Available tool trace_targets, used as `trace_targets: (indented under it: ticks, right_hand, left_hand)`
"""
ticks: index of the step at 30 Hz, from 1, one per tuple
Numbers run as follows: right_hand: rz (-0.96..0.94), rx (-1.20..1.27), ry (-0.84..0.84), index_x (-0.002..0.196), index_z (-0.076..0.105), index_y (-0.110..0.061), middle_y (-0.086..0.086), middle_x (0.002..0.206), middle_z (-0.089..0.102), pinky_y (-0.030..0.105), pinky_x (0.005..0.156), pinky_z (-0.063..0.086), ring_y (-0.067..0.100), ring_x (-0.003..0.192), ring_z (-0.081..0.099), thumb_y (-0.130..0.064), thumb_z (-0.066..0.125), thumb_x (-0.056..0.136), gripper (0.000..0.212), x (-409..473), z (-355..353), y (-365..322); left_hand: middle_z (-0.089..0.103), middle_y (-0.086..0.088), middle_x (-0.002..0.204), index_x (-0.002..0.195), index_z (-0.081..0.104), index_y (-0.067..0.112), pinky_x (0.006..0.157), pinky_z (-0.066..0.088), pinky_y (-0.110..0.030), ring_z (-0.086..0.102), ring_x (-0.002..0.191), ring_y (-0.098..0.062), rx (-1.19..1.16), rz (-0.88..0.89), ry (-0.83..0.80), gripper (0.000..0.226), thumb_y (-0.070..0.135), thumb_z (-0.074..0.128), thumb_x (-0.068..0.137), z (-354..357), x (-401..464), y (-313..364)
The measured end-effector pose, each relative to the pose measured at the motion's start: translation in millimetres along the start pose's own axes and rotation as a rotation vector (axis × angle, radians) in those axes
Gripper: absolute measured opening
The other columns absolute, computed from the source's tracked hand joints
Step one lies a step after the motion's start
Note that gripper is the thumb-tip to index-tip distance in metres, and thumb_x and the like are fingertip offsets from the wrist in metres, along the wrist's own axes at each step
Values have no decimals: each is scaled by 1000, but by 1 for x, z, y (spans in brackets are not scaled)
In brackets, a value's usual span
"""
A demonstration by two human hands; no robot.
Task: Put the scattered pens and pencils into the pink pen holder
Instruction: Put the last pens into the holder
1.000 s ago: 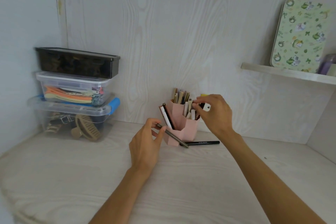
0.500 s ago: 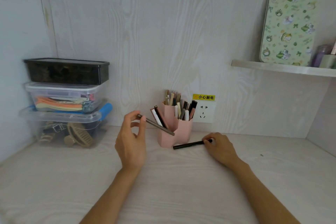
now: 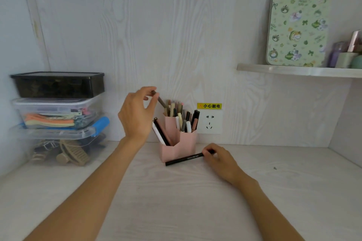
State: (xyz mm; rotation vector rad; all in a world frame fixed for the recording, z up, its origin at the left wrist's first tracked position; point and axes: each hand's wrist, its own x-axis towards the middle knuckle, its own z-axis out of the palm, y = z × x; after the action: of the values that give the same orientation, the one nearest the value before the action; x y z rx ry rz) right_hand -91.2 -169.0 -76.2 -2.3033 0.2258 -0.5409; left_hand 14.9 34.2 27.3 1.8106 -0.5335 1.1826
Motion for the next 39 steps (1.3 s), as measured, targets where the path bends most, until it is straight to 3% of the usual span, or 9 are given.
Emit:
trace_targets:
  ticks: [4,6,9,13,21,25,32,36,39]
  right_hand:
    - [34,284,98,86,62,-16,-2,82,66,9,67,46,6,74,62,-18,54,93,11,2,-4,-8]
    - [62,406,129,91,62,-14,2,87,65,16,74,53,12,74,66,-13,56,91,7,3,-7,-11]
    - [108,534,173,106,58,-12,5,87,67,30,87,54,21,80,70,-12,59,89,16,3,-9,-15]
    - [158,716,332,111,48,-13,10,90,72,22,81,48,14,79,69,-13,65,86,31,2,-15,-24]
    - [-196,769,854,90,50,-31,7,83,71,10,69,50,14,79,72,-18,69,83,24,-9,-40,-75]
    - [-307,560,789,90,51,-30,-2,83,71,12,67,51,8,79,70,-20,70,82,23,8,-41,-101]
    - [-402,-317,420,97,62,-17,-2,90,72,26,63,45,14,80,66,-30,67,84,19,43,-19,-119]
    - [-387,-521,374,100,73,-21,1,116,67,36,98,36,22,119,48,-36,53,92,26,51,-14,-103]
    - [-375,-440,323,111,68,-24,3,131,56,40,106,31,21,127,40,-34,48,95,27,47,-19,-95]
  left_hand:
    - [68,1,104,103,70,22,68,41,-31,55,106,-20,133,-37,-357,31,38,44,96,16,-7,-11]
    - [58,-3,128,113,67,20,91,40,-39,41,125,-24,253,-26,-561,39,41,37,98,22,-14,-13]
    - [37,-2,149,139,43,22,107,28,-40,27,137,-23,269,17,-565,44,37,37,99,16,-33,-23]
    - [46,-1,140,138,40,17,101,35,-36,40,127,-20,34,-183,-345,44,29,47,95,-6,-79,-33]
    - [60,13,116,123,52,27,79,44,-24,55,100,-5,-138,-364,-583,33,33,54,91,-9,-105,-39]
    - [63,12,114,121,56,29,78,43,-24,55,97,-5,-141,-380,-564,30,34,55,91,-11,-104,-38]
    - [61,11,119,124,55,27,78,43,-24,55,99,-4,-154,-359,-567,32,32,52,92,-15,-107,-39]
    - [61,11,121,124,54,26,81,46,-27,56,103,-7,-166,-351,-566,32,32,51,93,-15,-106,-37]
    - [60,10,122,125,53,25,80,45,-26,55,101,-6,-159,-349,-569,33,31,52,93,-15,-105,-37]
